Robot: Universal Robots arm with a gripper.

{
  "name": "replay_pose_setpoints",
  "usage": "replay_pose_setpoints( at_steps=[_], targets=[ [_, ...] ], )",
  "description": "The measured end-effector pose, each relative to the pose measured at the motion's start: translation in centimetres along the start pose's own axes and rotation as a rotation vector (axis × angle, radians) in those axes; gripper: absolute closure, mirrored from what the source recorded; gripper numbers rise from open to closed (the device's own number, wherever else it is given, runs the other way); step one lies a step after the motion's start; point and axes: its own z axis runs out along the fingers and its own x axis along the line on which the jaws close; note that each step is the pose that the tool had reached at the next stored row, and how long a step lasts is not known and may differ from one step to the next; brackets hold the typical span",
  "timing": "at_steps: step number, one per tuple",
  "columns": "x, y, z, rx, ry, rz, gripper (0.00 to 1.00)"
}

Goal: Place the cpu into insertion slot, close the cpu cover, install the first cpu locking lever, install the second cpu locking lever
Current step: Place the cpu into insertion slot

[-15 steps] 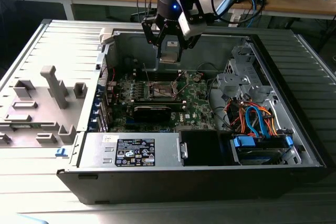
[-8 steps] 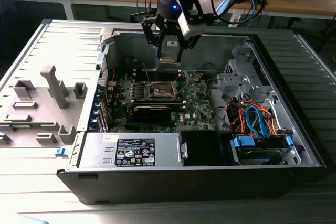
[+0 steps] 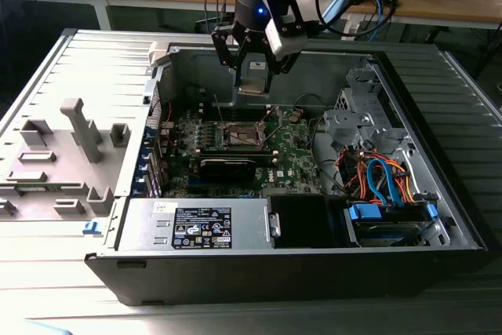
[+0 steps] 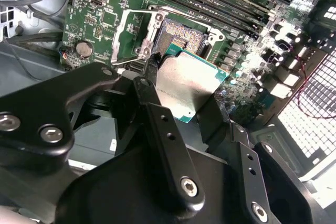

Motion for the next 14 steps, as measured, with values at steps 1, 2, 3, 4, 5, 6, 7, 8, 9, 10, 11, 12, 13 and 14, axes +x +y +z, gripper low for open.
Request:
replay_pose_setpoints(
  at_steps=[1, 2, 3, 4, 5, 6, 7, 8, 9, 10, 11, 12, 13, 14],
  targets=[
    [0.0, 0.0, 0.0, 0.0, 0.0, 0.001, 0.45],
    [0.0, 0.0, 0.01, 0.0, -0.0001, 0.003, 0.45],
    [0.0, 0.0, 0.01, 0.0, 0.0, 0.006, 0.45],
    [0.0, 0.0, 0.02, -0.0001, -0.0001, 0.008, 0.45],
    [0.0, 0.0, 0.02, -0.0002, -0.0002, 0.012, 0.45],
    [0.0, 0.0, 0.03, -0.0002, -0.0002, 0.015, 0.45],
    [0.0, 0.0, 0.03, -0.0003, -0.0003, 0.02, 0.45],
    [0.0, 0.0, 0.04, -0.0015, -0.0004, 0.027, 0.45],
    [0.01, 0.0, 0.04, -0.005, 0.0001, 0.032, 0.45],
    [0.01, -0.01, 0.04, -0.0084, 0.0006, 0.035, 0.45],
    [0.0, 0.0, 0.03, -0.0132, 0.0014, 0.037, 0.45],
    [0.0, 0.0, 0.04, -0.0194, 0.0024, 0.039, 0.45],
    [0.0, 0.0, 0.03, -0.0231, 0.0029, 0.041, 0.45],
    [0.0, 0.0, 0.04, -0.0236, 0.0029, 0.044, 0.45]
  ],
)
